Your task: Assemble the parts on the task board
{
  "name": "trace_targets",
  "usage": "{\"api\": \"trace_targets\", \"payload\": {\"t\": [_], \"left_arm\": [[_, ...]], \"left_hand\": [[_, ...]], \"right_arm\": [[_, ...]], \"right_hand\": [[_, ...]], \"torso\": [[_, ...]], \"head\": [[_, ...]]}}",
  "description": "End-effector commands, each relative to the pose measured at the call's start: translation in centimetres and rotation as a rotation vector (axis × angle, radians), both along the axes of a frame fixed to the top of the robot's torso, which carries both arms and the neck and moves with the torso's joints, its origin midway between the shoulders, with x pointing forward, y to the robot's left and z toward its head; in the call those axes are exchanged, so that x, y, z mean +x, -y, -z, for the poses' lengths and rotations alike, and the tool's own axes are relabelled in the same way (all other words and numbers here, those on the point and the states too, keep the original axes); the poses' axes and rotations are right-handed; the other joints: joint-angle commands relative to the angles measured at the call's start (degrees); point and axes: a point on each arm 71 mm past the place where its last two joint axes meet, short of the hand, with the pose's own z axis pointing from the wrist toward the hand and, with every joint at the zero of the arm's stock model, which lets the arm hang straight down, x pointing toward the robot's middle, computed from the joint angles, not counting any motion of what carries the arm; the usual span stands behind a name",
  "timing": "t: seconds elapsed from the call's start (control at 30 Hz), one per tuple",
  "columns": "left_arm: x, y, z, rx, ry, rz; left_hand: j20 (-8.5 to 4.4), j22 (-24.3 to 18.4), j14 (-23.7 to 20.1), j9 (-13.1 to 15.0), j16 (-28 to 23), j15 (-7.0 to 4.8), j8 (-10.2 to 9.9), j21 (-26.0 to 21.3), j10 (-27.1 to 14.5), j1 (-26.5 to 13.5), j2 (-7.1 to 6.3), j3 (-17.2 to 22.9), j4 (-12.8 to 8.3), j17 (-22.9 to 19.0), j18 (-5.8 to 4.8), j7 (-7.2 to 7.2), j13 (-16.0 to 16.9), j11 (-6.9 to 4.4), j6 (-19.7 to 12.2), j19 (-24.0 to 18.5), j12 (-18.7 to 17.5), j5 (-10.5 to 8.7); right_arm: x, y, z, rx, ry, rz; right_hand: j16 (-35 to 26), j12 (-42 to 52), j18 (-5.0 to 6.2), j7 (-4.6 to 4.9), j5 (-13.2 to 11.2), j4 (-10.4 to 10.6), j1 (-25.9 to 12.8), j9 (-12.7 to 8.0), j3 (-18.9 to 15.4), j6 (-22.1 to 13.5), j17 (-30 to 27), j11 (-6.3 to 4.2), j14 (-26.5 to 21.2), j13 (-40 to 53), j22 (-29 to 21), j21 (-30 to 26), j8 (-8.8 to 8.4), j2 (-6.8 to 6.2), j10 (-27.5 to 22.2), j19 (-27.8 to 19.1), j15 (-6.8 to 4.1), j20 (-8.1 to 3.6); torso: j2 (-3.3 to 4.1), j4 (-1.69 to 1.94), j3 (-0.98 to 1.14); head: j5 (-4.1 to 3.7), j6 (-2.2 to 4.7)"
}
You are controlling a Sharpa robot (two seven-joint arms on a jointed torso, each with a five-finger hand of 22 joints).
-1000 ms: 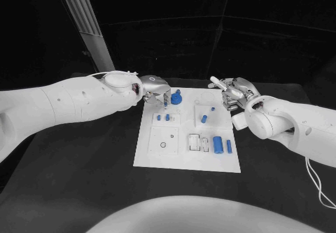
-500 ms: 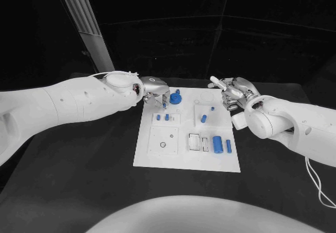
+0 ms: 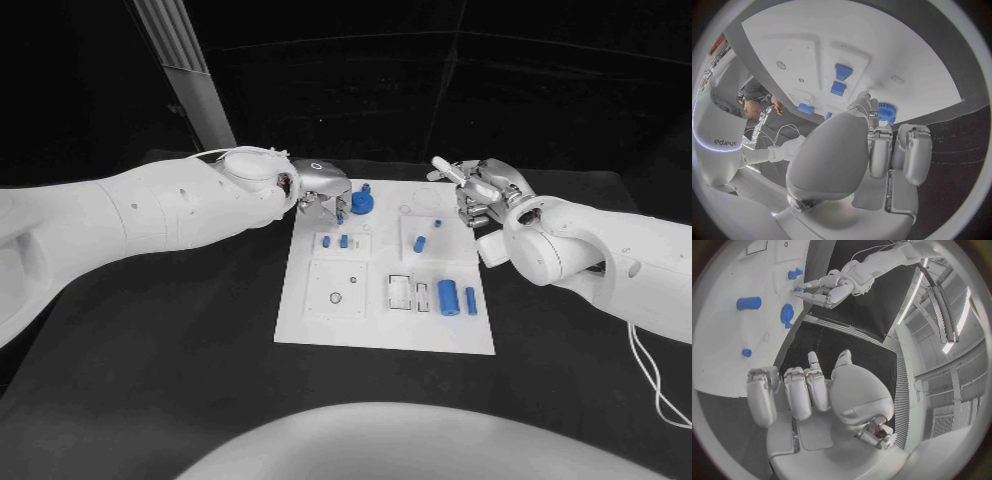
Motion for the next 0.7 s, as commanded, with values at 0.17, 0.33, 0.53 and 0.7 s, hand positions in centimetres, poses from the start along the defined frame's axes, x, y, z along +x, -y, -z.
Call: {"api": "trace_targets", "payload": {"t": [0.17,0.33,0.53,0.7], "left_arm": [[0.0,0.12,0.4,0.02,-0.027,-0.003],[0.01,0.13,0.53,0.026,-0.035,-0.006],[0.05,0.27,0.72,0.04,-0.053,-0.012],[0.03,0.26,0.83,0.049,-0.066,-0.014]], "left_hand": [[0.1,15.09,6.06,0.05,0.17,-0.14,0.17,0.24,0.08,-0.11,0.05,0.45,0.03,15.09,-0.39,0.08,-0.05,0.19,-0.24,6.02,-0.4,0.14],[0.1,15.09,6.06,0.05,0.17,-0.13,0.16,0.24,0.08,-0.11,0.04,0.46,0.03,15.09,-0.39,0.09,-0.05,0.19,-0.25,6.02,-0.42,0.14],[0.11,15.09,6.06,0.01,0.17,-0.11,0.09,0.24,0.06,-0.08,0.01,0.54,0.0,15.09,-0.39,0.11,-0.05,0.22,-0.32,6.02,-0.55,0.13],[0.11,15.09,6.06,0.0,0.17,-0.11,0.09,0.24,0.06,-0.07,0.0,0.56,-0.01,15.09,-0.39,0.11,-0.04,0.21,-0.32,6.02,-0.57,0.13]], "right_arm": [[-0.02,-0.09,-0.14,0.005,0.003,-0.008],[-0.02,-0.09,-0.14,0.005,0.003,-0.008],[-0.01,-0.12,-0.13,0.005,0.003,-0.008],[-0.02,-0.11,-0.14,0.005,0.002,-0.008]], "right_hand": [[0.14,-0.17,-0.41,2.44,0.3,-0.01,0.45,-0.06,0.36,0.01,15.07,-0.29,6.16,14.42,15.09,0.18,0.22,0.1,5.34,5.94,-0.35,-0.38],[0.14,-0.17,-0.41,2.44,0.3,-0.01,0.45,-0.06,0.36,0.01,15.07,-0.29,6.16,14.42,15.09,0.18,0.22,0.1,5.34,5.94,-0.35,-0.38],[0.14,-0.17,-0.41,2.44,0.3,-0.01,0.45,-0.06,0.36,0.01,15.07,-0.29,6.16,14.42,15.09,0.18,0.22,0.1,5.34,5.94,-0.35,-0.38],[0.14,-0.17,-0.41,2.44,0.3,-0.01,0.45,-0.06,0.36,0.01,15.07,-0.29,6.16,14.42,15.09,0.18,0.22,0.1,5.34,5.94,-0.35,-0.38]], "torso": [[-0.06,-0.01,-0.03],[-0.03,0.03,-0.01],[-0.04,0.04,-0.04],[-0.01,-0.02,-0.04]], "head": [[-0.17,0.01],[-0.22,0.03],[-0.29,0.02],[-0.2,0.0]]}}
